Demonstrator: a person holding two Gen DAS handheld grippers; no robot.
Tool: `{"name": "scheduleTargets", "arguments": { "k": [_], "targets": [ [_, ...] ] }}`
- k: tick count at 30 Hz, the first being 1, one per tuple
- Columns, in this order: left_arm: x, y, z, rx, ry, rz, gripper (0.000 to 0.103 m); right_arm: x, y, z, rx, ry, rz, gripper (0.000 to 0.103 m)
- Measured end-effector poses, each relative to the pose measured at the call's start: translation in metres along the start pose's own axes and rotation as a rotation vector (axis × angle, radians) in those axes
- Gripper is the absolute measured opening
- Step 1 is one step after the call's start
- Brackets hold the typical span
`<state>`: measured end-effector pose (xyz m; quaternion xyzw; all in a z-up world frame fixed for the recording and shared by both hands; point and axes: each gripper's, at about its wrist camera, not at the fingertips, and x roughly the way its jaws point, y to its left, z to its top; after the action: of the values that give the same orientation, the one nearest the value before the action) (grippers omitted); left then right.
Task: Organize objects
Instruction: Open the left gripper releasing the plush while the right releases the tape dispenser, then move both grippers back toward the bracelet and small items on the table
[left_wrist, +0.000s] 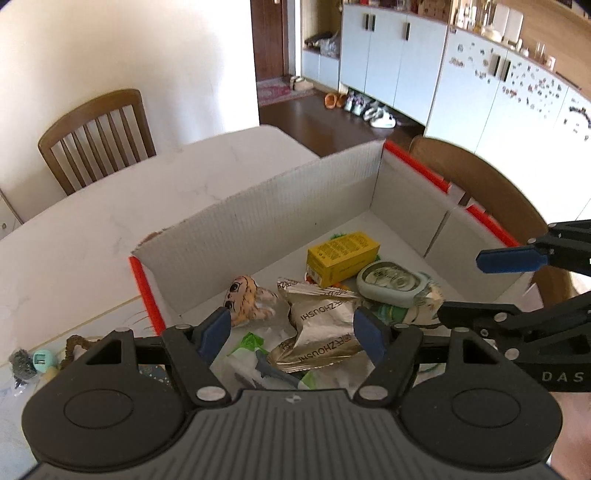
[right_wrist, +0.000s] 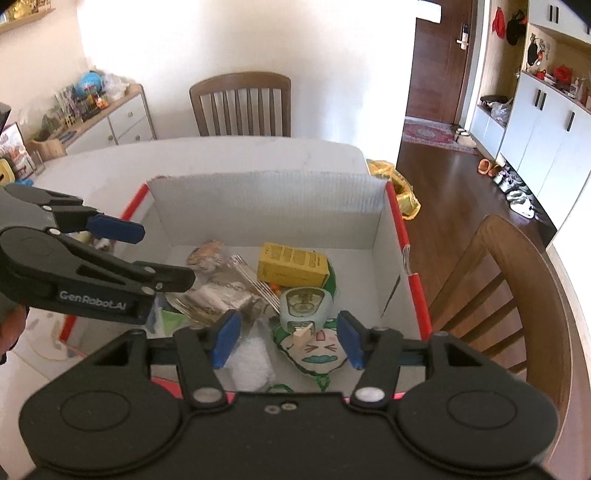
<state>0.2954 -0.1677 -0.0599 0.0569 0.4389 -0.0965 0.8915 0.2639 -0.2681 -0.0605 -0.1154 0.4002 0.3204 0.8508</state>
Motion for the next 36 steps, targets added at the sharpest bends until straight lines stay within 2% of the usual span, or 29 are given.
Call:
{"name": "scheduleTargets", "arguments": {
  "k": [2, 9, 11, 21, 24, 27, 32, 36],
  "targets": [
    [-0.012, 0.000, -0.001, -0.003, -0.023, 0.005, 0.073, -0.008, 0.002, -0.001, 0.009, -0.018, 0.006, 0.062],
    [-0.050, 0.003, -0.010, -0.029, -0.087, 0.009, 0.075, -0.033, 0.013, -0.003, 0.022, -0.066, 0.031, 0.063],
    [-0.059, 0.006, -0.012, -0.039, -0.103, 0.006, 0.075, -0.039, 0.017, -0.003, 0.031, -0.078, 0.043, 0.067],
    [-0.096, 0.028, -0.031, -0.079, -0.157, -0.009, 0.080, -0.057, 0.041, -0.001, 0.053, -0.121, 0.049, 0.070],
    [-0.105, 0.038, -0.038, -0.093, -0.168, -0.007, 0.080, -0.060, 0.051, 0.000, 0.053, -0.138, 0.030, 0.082],
    [-0.114, 0.049, -0.043, -0.102, -0.178, -0.003, 0.083, -0.063, 0.062, 0.001, 0.056, -0.152, 0.028, 0.084],
    [-0.128, 0.070, -0.053, -0.132, -0.191, 0.006, 0.084, -0.063, 0.084, 0.003, 0.075, -0.159, 0.038, 0.093],
    [-0.137, 0.086, -0.064, -0.139, -0.199, 0.009, 0.084, -0.061, 0.105, 0.004, 0.085, -0.165, 0.036, 0.096]
  ]
}}
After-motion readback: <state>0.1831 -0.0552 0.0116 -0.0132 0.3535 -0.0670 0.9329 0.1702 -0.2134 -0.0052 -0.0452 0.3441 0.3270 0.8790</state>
